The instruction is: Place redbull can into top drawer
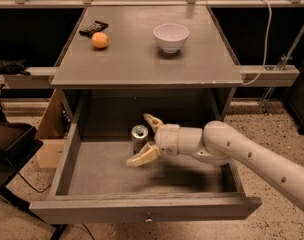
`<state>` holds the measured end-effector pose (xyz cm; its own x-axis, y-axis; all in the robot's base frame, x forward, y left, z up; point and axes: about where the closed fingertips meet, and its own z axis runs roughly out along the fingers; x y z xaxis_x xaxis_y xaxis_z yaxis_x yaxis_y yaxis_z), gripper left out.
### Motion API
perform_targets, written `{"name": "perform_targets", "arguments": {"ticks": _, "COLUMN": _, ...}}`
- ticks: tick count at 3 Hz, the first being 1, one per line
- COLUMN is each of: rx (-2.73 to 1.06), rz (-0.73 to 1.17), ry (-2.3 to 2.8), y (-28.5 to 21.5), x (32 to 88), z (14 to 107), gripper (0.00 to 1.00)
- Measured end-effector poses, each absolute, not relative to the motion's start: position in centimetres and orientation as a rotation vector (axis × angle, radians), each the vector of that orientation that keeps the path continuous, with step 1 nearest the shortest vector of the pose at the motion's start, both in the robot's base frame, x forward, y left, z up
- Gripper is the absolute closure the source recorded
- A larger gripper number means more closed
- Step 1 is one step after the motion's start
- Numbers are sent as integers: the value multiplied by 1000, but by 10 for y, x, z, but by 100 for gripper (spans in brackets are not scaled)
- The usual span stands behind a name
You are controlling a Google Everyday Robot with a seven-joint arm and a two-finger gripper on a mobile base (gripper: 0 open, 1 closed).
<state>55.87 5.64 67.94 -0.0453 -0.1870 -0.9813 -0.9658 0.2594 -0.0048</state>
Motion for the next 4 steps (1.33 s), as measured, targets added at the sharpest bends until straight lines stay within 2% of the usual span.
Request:
{"name": "perform_targets", "arguments": {"ticks": 2, "rx": -1262, "rz": 893, "ry": 1427, "y": 71, "x": 530, "z": 730, "gripper": 0}}
{"name": "perform_targets", "arguments": {"ticks": 4, "rx": -1489, "rz": 827, "ry": 1364, "y": 46, "x": 464, "z": 812, "gripper": 0}}
